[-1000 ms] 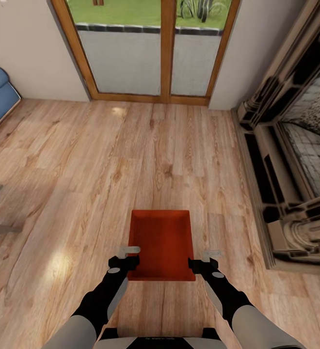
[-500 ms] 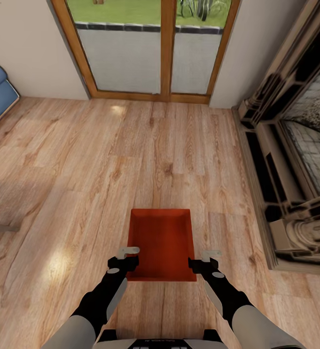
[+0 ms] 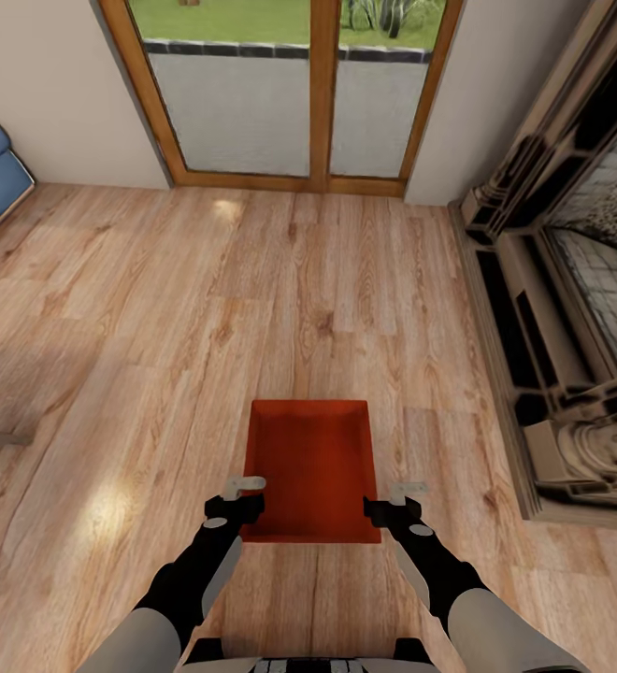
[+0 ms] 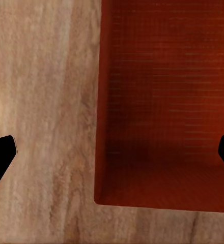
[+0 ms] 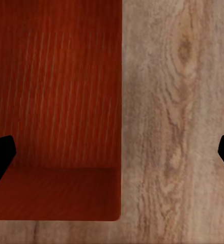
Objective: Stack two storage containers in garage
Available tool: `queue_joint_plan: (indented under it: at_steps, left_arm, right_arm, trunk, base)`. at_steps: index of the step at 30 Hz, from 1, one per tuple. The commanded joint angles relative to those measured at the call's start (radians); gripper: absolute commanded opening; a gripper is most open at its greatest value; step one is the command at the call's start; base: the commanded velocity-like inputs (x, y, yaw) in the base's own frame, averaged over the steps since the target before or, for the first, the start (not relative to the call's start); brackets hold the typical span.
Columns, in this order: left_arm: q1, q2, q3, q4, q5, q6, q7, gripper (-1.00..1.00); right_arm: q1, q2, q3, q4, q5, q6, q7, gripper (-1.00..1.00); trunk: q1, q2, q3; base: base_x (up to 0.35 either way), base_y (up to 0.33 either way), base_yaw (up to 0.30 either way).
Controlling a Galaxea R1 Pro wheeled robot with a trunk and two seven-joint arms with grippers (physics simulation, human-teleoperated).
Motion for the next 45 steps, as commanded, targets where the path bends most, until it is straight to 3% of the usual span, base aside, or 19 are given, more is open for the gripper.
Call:
queue_joint_plan:
  at_steps: [1, 12, 22, 32, 45]
  left_arm:
    - [0.0, 0.003, -0.005, 0.001, 0.01, 0.004, 0.009, 1.0]
    - [0.0, 0.015, -0.005, 0.01, 0.01, 0.004, 0.009, 1.0]
    - [0.0, 0.015, -0.005, 0.01, 0.011, 0.003, 0.009, 1.0]
    - [0.0, 0.015, -0.005, 0.01, 0.013, -0.045, 0.008, 1.0]
    - [0.0, 0.015, 0.0, 0.036, 0.016, -0.037, 0.008, 1.0]
  right_arm:
    - [0.0, 0.0, 0.007, 0.0, -0.003, 0.0, -0.007, 1.0]
    - [0.0, 0.0, 0.007, 0.0, -0.003, 0.0, -0.007, 1.0]
    - [0.0, 0.0, 0.007, 0.0, -0.003, 0.0, -0.006, 1.0]
    - [0.0, 0.0, 0.007, 0.0, -0.003, 0.0, -0.006, 1.0]
    - [0.0, 0.0, 0.007, 0.0, -0.003, 0.002, -0.006, 1.0]
  trunk:
    - [0.004, -0.008, -0.004]
    - [0.046, -0.085, -0.038]
    - [0.084, -0.155, -0.069]
    - [0.123, -0.225, -0.101]
    - [0.173, -0.316, -0.142]
  base:
    - [0.0, 0.0, 0.0]
    - [0.0, 0.0, 0.0]
    - [0.0, 0.0, 0.0]
    - [0.0, 0.0, 0.0]
    - [0.0, 0.0, 0.0]
